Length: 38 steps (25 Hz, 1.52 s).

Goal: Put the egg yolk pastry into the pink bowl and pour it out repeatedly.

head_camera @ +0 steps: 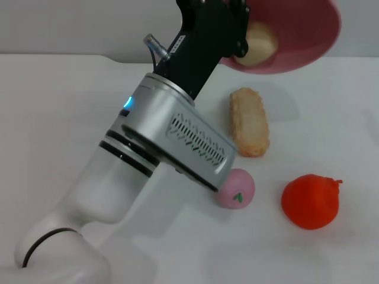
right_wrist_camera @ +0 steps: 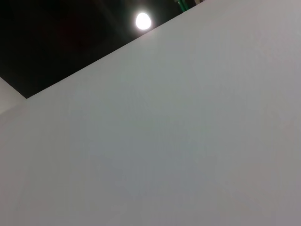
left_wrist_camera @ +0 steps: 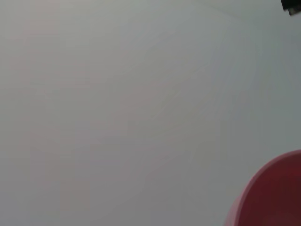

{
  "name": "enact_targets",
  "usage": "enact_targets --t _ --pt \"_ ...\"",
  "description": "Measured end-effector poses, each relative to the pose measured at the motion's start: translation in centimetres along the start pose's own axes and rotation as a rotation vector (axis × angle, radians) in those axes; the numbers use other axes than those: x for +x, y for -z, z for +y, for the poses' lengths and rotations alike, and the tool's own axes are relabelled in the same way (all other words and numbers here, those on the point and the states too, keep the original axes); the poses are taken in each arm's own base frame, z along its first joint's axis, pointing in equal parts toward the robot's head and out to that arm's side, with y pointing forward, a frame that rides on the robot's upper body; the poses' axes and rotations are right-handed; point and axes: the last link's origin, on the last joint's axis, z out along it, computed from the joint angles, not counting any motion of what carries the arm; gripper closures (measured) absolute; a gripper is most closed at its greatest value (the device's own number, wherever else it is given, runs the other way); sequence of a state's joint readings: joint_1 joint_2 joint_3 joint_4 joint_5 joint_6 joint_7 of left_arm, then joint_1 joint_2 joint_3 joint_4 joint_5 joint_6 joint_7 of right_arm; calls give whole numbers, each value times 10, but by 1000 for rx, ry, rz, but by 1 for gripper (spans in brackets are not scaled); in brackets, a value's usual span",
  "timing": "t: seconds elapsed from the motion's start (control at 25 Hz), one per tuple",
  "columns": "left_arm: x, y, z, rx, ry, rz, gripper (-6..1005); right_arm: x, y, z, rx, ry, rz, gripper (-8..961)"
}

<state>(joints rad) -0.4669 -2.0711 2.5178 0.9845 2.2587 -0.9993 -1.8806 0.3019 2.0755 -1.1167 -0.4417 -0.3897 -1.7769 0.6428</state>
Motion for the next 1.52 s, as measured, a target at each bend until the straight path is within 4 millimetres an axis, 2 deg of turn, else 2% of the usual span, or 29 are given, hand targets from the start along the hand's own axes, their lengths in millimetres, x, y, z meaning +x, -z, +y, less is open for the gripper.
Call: enact_targets --t 1.0,1.2,1.52 --pt "9 6 -11 81 -55 79 955 3 -3 3 -13 -11 3 278" --pt "5 4 -10 61 -16 55 956 4 -3 4 -13 -15 3 278" --pt "-12 -13 -15 -35 140 -84 956 6 -3 6 -26 -41 12 278"
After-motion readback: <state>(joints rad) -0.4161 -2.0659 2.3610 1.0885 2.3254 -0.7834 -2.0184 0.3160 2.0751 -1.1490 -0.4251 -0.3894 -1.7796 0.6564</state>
